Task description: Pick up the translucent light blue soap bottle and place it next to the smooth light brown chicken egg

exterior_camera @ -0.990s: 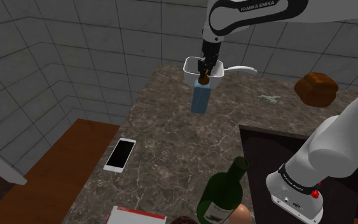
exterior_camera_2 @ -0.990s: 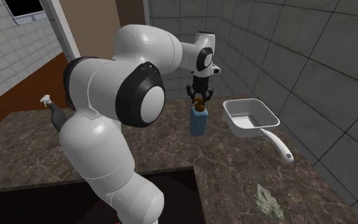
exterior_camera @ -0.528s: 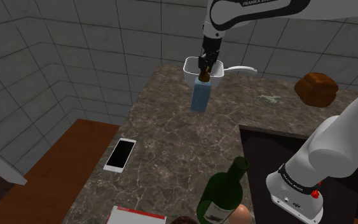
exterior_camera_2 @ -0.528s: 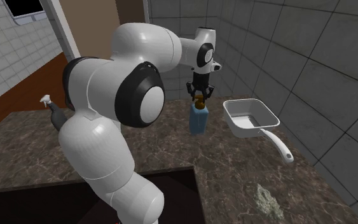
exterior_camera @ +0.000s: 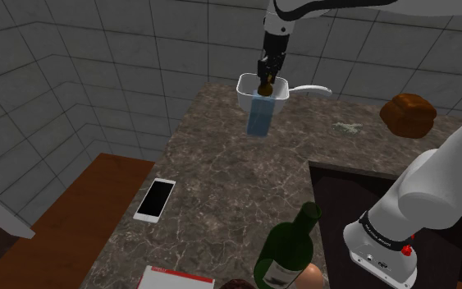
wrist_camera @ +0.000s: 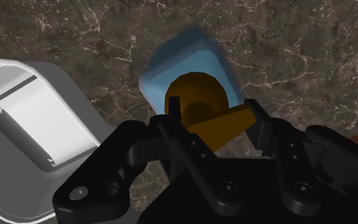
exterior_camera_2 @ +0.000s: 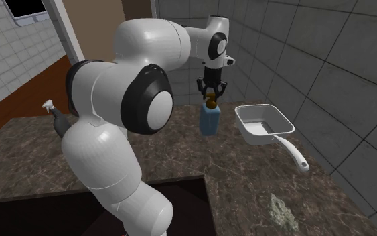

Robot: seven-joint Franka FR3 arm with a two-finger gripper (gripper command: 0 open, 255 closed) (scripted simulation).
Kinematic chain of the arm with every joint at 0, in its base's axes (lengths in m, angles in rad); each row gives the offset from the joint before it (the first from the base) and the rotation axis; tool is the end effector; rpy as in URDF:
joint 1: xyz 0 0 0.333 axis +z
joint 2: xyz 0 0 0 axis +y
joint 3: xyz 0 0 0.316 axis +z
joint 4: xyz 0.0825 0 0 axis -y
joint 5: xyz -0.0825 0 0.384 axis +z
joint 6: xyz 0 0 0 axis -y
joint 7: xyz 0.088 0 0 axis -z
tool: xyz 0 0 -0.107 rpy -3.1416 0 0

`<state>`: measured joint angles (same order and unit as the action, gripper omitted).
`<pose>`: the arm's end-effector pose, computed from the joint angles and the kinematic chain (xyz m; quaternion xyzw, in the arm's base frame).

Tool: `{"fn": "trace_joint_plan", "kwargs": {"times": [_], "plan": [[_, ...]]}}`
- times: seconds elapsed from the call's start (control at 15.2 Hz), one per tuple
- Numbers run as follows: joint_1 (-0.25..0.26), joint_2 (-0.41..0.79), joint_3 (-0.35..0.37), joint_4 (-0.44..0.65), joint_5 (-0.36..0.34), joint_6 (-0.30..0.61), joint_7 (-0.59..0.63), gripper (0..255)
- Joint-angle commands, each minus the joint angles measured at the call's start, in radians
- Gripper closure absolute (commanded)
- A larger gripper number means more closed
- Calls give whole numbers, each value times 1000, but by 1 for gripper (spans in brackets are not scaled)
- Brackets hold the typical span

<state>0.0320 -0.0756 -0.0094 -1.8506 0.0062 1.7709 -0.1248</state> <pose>0.5386 0.0126 0.5499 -0.9973 -0.0730 0.0019 0.0035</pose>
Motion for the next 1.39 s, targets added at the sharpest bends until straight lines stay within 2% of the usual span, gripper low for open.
{"fn": "trace_joint_plan", "kwargs": {"times": [0.0,0.99,1.32], "plan": [[0,-5,0,24,0,-29,0,255],[0,31,0,270,0,-239,1,255],[24,-80,28,197,4,-277,53,255]]}}
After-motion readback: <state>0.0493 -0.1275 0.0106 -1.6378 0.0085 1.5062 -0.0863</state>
